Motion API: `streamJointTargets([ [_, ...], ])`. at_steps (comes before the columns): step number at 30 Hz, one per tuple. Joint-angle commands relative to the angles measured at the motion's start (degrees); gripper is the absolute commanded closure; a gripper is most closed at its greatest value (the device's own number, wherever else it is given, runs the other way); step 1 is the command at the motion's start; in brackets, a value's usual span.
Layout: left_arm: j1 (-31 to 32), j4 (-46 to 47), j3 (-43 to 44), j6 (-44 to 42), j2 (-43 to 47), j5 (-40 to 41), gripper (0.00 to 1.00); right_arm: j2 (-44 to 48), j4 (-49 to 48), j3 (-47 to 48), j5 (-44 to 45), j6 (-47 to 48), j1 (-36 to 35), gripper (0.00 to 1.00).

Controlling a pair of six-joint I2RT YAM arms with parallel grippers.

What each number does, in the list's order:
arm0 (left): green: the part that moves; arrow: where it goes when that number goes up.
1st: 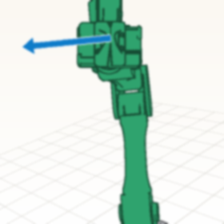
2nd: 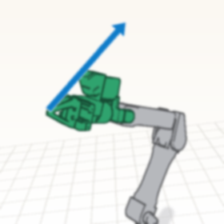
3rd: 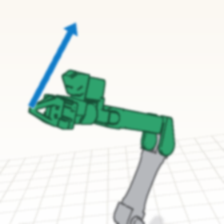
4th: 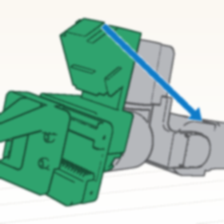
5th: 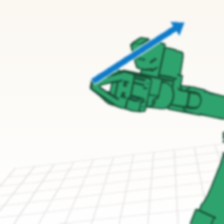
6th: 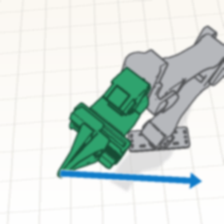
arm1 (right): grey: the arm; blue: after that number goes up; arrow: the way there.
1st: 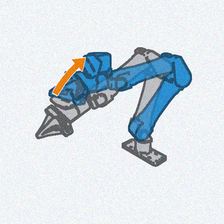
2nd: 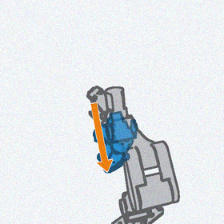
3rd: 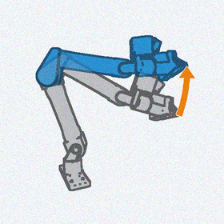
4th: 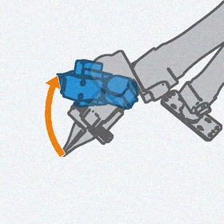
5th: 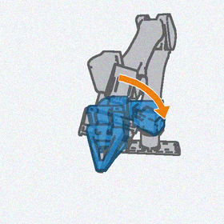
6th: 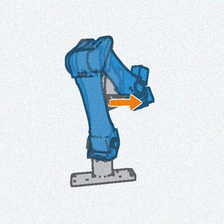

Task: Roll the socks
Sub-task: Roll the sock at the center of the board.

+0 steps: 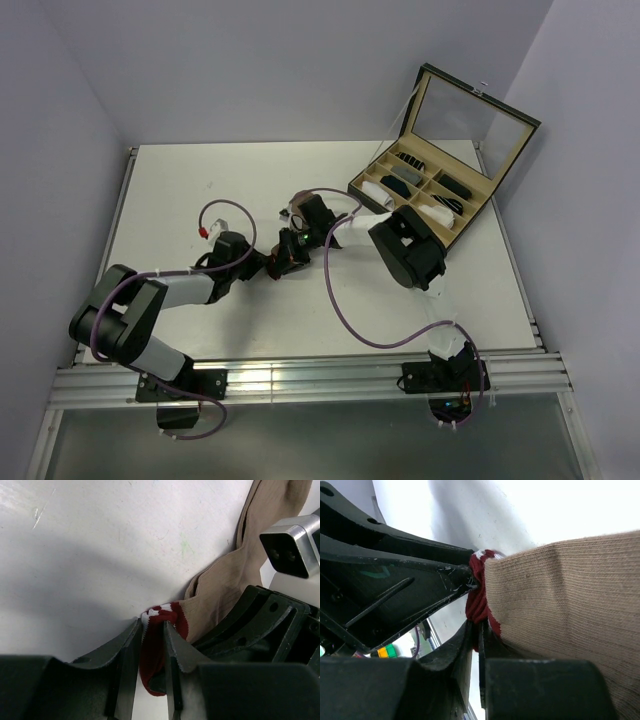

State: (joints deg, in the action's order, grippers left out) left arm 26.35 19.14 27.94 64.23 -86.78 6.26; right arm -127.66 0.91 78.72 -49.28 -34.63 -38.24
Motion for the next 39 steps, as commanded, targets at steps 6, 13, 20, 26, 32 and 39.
streamJointTargets([
  [6, 1.2, -12.5, -1.5, 0.5, -1.4, 6.7, 0.71, 6.2, 8.1, 0.3, 10.5, 5.9, -0.3, 0.65],
  [13, 1.2, -12.4, -1.1, 0.5, -1.9, 6.7, 0.73, 13.1, 5.2, -4.9, 15.3, 7.4, -0.3, 0.52],
  [20, 1.3, -12.5, -0.1, 0.1, -2.1, 6.4, 0.73, 18.3, -0.7, -11.2, 22.8, 13.7, -2.9, 0.52],
  [26, 1.7, -12.3, 0.4, 0.1, -2.4, 5.9, 0.73, 20.5, -8.9, -14.4, 25.6, 14.2, -4.9, 0.52],
  [32, 1.9, -12.5, 0.8, 0.1, -2.4, 5.6, 0.73, 21.5, -13.3, -16.6, 30.4, 16.8, -6.8, 0.52],
  [39, 2.0, -13.1, 0.8, -0.1, -1.7, 6.0, 0.74, 19.2, -15.1, -15.9, 30.0, 16.0, -7.6, 0.54],
])
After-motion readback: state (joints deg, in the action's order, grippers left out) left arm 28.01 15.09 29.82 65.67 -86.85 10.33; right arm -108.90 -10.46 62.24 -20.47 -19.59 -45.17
